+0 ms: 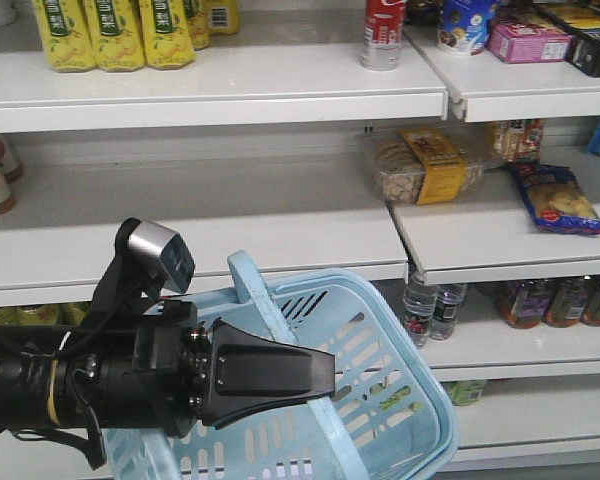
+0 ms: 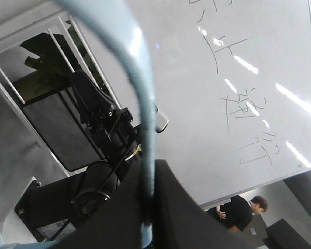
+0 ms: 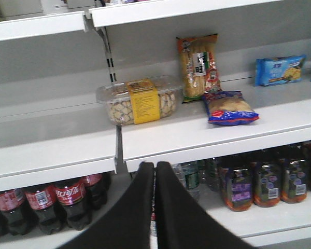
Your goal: Place coke in basket with both arms
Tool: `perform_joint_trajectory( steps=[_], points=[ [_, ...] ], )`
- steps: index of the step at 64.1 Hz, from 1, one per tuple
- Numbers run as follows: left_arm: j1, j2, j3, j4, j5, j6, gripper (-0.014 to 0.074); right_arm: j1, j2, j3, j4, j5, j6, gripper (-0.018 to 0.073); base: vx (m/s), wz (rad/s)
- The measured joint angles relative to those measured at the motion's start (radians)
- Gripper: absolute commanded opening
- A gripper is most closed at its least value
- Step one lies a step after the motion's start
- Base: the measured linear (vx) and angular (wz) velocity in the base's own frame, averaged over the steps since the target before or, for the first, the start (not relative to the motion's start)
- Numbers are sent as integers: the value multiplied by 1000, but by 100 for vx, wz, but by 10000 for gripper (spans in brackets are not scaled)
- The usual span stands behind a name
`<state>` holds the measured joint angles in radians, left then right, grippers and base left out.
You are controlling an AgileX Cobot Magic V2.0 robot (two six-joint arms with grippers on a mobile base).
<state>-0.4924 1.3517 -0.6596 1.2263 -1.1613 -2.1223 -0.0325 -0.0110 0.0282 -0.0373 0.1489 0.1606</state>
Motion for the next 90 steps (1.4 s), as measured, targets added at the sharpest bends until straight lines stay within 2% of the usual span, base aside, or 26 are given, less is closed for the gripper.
perform_joint_trajectory(
  steps=[40, 90],
  points=[
    [0, 0, 0, 0, 0, 0, -6, 0, 0, 0, 0, 0, 0, -5, 8, 27],
    [0, 0, 0, 0, 0, 0, -6, 0, 0, 0, 0, 0, 0, -5, 6, -2]
  ],
)
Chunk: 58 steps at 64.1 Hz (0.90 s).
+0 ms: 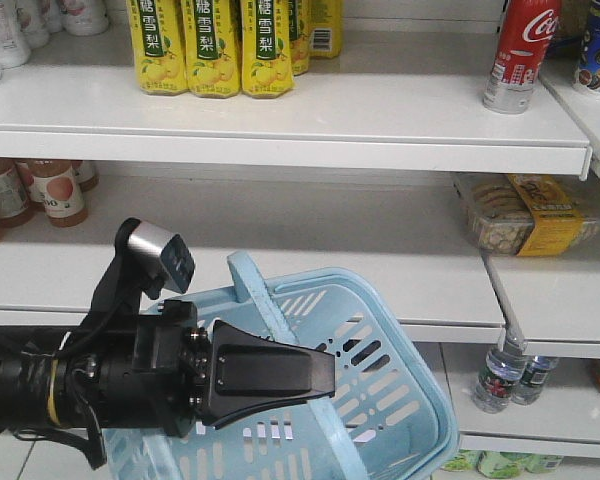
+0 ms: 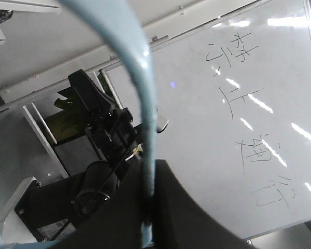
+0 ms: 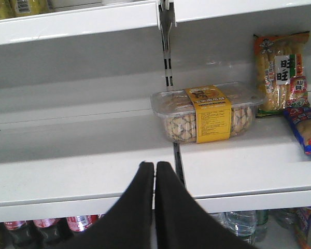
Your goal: Place coke in basket with both arms
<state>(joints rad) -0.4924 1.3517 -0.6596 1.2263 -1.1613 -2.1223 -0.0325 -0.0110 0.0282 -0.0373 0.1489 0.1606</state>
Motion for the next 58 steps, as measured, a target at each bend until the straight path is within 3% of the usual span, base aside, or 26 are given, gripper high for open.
perform_joint_trajectory(
  steps=[58],
  points=[
    [0, 0, 0, 0, 0, 0, -6, 0, 0, 0, 0, 0, 0, -5, 5, -3]
  ],
)
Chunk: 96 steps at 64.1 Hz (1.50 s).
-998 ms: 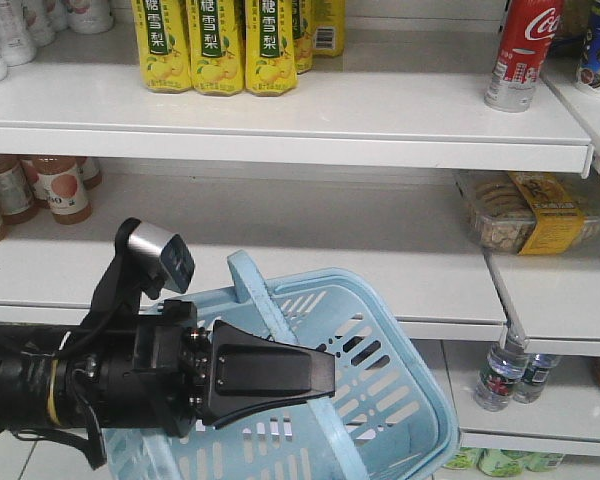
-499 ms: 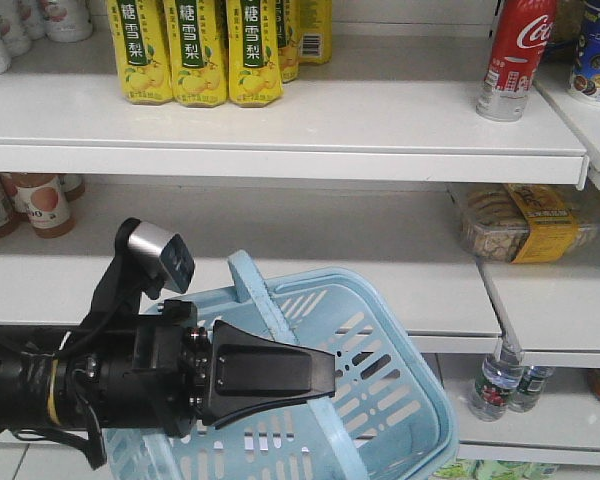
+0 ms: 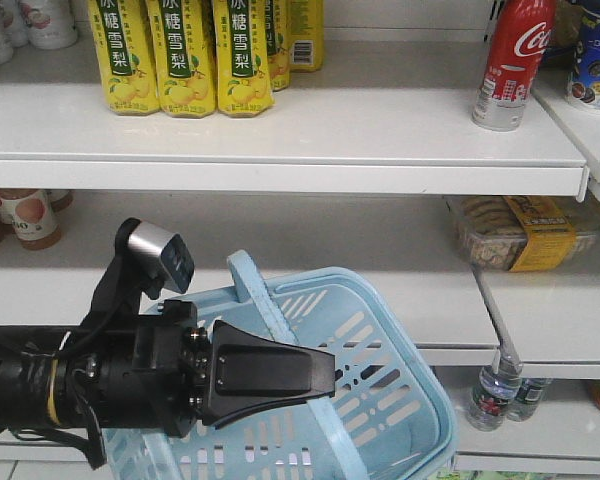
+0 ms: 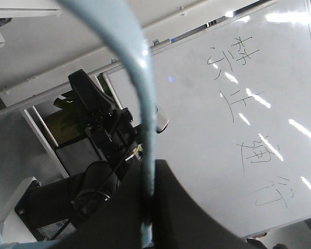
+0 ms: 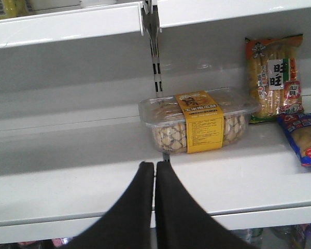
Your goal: Place coke in basket with both arms
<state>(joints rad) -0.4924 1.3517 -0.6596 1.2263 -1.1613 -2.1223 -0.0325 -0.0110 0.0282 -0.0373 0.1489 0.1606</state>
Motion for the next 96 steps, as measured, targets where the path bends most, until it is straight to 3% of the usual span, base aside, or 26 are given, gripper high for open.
perform_joint_trajectory(
  steps=[96],
  points=[
    [0, 0, 0, 0, 0, 0, -6, 0, 0, 0, 0, 0, 0, -5, 3, -1]
  ],
)
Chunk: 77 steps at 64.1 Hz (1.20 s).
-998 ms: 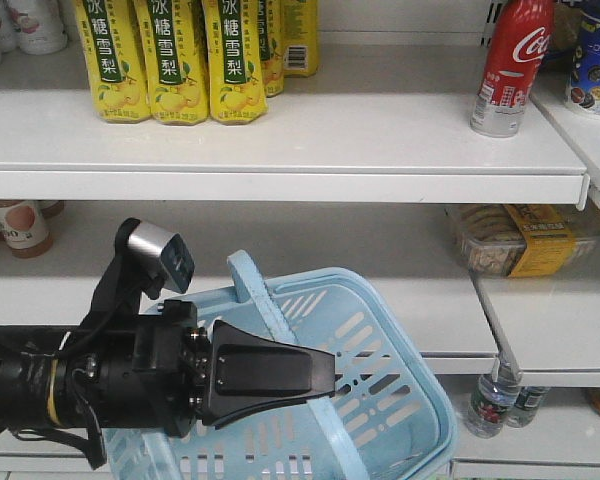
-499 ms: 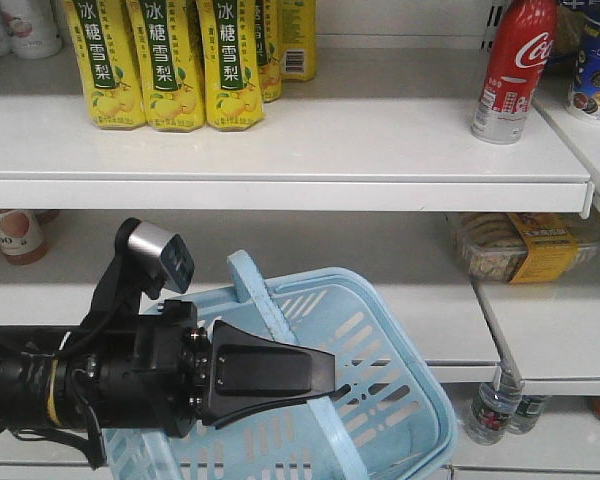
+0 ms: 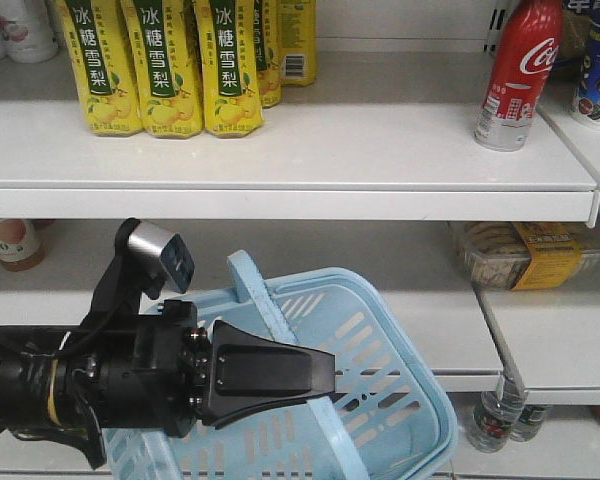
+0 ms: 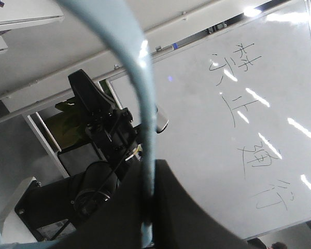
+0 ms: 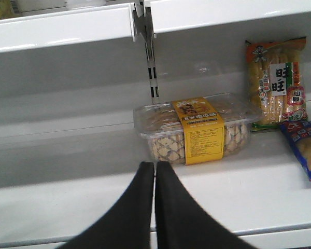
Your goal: Place coke in basket with both arms
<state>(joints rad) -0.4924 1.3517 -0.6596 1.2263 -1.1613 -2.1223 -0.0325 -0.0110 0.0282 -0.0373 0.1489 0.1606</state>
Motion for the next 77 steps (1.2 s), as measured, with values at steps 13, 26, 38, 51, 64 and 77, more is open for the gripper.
perform_joint_trajectory(
  steps=[13, 26, 38, 51, 64, 77],
  points=[
    [0, 0, 0, 0, 0, 0, -6, 0, 0, 0, 0, 0, 0, -5, 2, 0],
    [0, 0, 0, 0, 0, 0, -6, 0, 0, 0, 0, 0, 0, -5, 2, 0],
    [0, 0, 0, 0, 0, 0, -6, 0, 0, 0, 0, 0, 0, -5, 2, 0],
    [0, 0, 0, 0, 0, 0, -6, 0, 0, 0, 0, 0, 0, -5, 2, 0],
    [0, 0, 0, 0, 0, 0, -6, 0, 0, 0, 0, 0, 0, -5, 2, 0],
    [0, 0, 0, 0, 0, 0, -6, 0, 0, 0, 0, 0, 0, -5, 2, 0]
  ],
)
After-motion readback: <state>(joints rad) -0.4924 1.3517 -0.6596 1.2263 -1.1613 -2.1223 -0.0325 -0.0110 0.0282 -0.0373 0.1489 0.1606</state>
